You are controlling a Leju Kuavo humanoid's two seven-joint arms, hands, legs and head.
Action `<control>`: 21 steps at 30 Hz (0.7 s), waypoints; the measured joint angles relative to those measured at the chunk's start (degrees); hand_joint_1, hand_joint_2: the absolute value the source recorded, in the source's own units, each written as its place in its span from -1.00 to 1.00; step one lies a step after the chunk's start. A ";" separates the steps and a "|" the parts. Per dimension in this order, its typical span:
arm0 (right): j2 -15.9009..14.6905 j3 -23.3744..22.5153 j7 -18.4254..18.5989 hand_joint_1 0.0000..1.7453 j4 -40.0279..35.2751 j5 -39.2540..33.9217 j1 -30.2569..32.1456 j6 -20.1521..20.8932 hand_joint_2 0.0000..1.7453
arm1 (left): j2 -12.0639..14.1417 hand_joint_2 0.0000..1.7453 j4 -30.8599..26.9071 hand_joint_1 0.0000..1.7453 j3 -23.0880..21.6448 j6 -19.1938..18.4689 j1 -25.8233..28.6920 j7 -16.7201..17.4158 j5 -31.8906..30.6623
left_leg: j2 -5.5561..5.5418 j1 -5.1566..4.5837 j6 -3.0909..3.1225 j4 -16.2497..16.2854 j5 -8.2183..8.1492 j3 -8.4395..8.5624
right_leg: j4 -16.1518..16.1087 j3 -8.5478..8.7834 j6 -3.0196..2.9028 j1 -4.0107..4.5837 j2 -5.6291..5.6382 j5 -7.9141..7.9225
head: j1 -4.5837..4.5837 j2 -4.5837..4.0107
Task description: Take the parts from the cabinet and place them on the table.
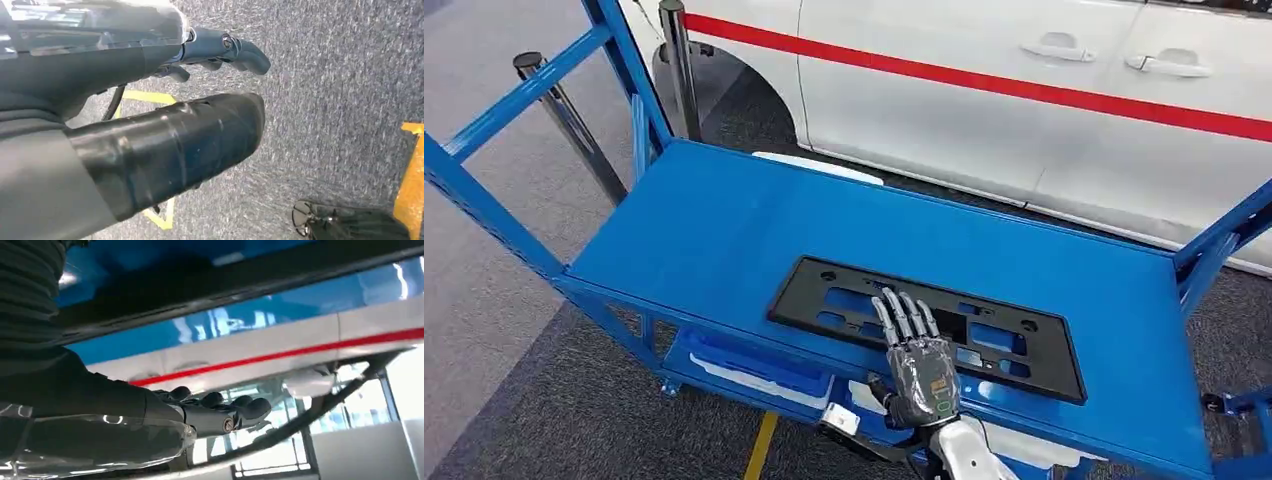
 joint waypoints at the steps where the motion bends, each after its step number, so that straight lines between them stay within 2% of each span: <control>1: -0.22 -0.50 0.22 -1.00 -0.09 -0.35 0.00 0.44 1.00 | -0.02 -1.00 0.00 -1.00 0.00 0.24 0.01 -0.07 0.11 | 0.00 0.01 -0.18 0.06 -0.11 0.03 | -4.82 2.26 -0.39 0.07 -0.03 1.37 | 0.02 0.00; 2: -0.35 -0.92 0.33 -1.00 -0.15 -0.55 -0.01 0.64 1.00 | -0.04 -1.00 0.00 -1.00 -0.02 0.44 -0.05 -0.11 0.24 | -0.02 -0.37 -0.53 0.37 -0.31 -0.18 | -5.86 2.61 -0.54 0.58 -0.03 0.78 | -0.02 0.00; 5: -0.77 -1.69 0.46 -1.00 -0.20 -0.66 0.44 0.88 1.00 | -0.04 -1.00 0.00 -1.00 0.00 0.53 0.00 -0.20 0.50 | 0.00 -0.15 -1.44 -0.09 -0.11 -0.07 | -5.79 2.33 -1.04 0.75 0.20 0.97 | 0.00 0.00; 6: -0.79 -1.88 0.46 -1.00 -0.29 -0.66 0.53 0.96 1.00 | -0.02 -1.00 0.00 -1.00 -0.02 0.55 -0.05 -0.22 0.50 | -0.03 -0.37 -1.88 -0.12 -0.17 0.06 | -6.44 2.51 -1.57 0.22 0.21 1.32 | -0.02 0.00; 7: -0.83 -1.93 0.48 -1.00 -0.42 -0.68 0.53 1.05 1.00 | 0.00 -1.00 0.00 -1.00 -0.02 0.55 -0.04 -0.24 0.50 | -0.03 -0.09 -2.05 0.86 -1.10 -0.32 | -6.75 2.82 -1.88 0.07 0.04 1.55 | -0.02 0.00; 8: -0.85 -1.99 0.50 -1.00 -0.53 -0.68 0.50 1.10 1.00 | -0.02 -1.00 0.00 -1.00 -0.02 0.55 -0.02 -0.24 0.52 | 0.02 -0.09 -2.26 3.57 -3.17 -1.48 | -6.82 2.80 -2.24 0.03 -0.02 1.58 | -0.13 0.00; 10: -0.90 -2.04 0.50 -1.00 -0.53 -0.79 0.68 1.34 1.00 | -0.02 -1.00 0.00 -1.00 -0.02 0.55 -0.02 -0.24 0.52 | 0.02 0.02 -2.70 12.39 -7.67 -5.42 | -6.80 2.75 -2.38 0.16 -0.16 1.52 | -0.11 0.00; 11: -0.99 -2.06 0.50 -1.00 -0.50 -1.10 0.78 1.49 1.00 | -0.02 -1.00 0.00 -1.00 0.00 0.59 0.02 -0.24 0.59 | 0.02 0.01 -2.85 16.76 -9.14 -7.49 | -6.74 2.69 -2.41 0.24 -0.19 1.50 | -0.11 0.00; 12: -1.05 -2.10 0.50 -1.00 -0.50 -1.22 0.82 1.62 1.00 | -0.02 -1.00 0.00 -1.00 0.00 0.63 0.13 -0.24 0.65 | 0.03 0.02 -2.90 18.24 -8.91 -8.21 | -6.67 2.68 -2.43 0.27 -0.17 1.49 | -0.11 0.00; 13: -1.07 -2.14 0.50 -1.00 -0.50 -1.27 0.83 1.69 1.00 | -0.02 -1.00 0.00 -1.00 0.00 0.66 0.24 -0.24 0.72 | 0.03 0.01 -2.85 16.64 -7.34 -7.56 | -6.60 2.74 -2.47 0.29 -0.13 1.43 | -0.11 0.00; 14: -1.09 -2.25 0.50 -1.00 -0.50 -1.27 0.82 1.73 1.00 | -0.02 -1.00 0.00 -1.00 0.00 0.70 0.25 -0.24 0.76 | 0.03 0.01 -2.73 12.83 -4.91 -5.77 | -6.49 2.82 -2.47 0.29 -0.07 1.35 | -0.11 0.00; 15: -1.12 -2.34 0.55 -1.00 -0.53 -1.27 0.81 1.73 1.00 | -0.02 -1.00 0.00 -1.00 0.00 0.74 0.21 -0.24 0.74 | 0.05 0.01 -2.52 6.84 -1.83 -2.84 | -6.31 2.94 -2.36 0.29 0.00 1.19 | -0.13 0.00; 16: -1.12 -2.39 0.55 -1.00 -0.53 -1.27 0.80 1.75 1.00 | -0.02 -1.00 0.00 -1.00 0.00 0.74 0.19 -0.26 0.76 | 0.05 0.00 -2.23 1.77 0.12 -0.44 | -6.08 3.00 -2.16 0.30 0.02 0.99 | -0.11 0.00; 17: -1.12 -2.43 0.59 -1.00 -0.53 -1.27 0.79 1.77 1.00 | -0.02 -1.00 0.00 -1.00 0.00 0.77 0.17 -0.26 0.74 | 0.01 -0.30 -2.03 0.51 -1.02 0.35 | -5.81 2.80 -1.89 0.73 -0.01 0.83 | -0.11 0.00; 20: -1.14 -2.56 0.61 -1.00 -0.64 -1.31 0.81 1.84 1.00 | -0.02 -1.00 0.00 -1.00 0.00 0.79 0.14 -0.39 0.79 | -0.06 -0.52 -1.38 0.51 -0.53 -0.09 | -5.94 2.60 -1.21 0.56 0.07 1.14 | -0.09 0.00; 21: -1.14 -2.69 0.66 -1.00 -0.68 -1.42 0.76 1.99 1.00 | -0.02 -1.00 0.00 -1.00 0.00 0.83 0.19 -0.42 0.92 | -0.06 -0.20 -0.89 0.02 -0.25 -0.03 | -5.93 2.64 -0.85 0.76 0.12 1.12 | -0.09 0.00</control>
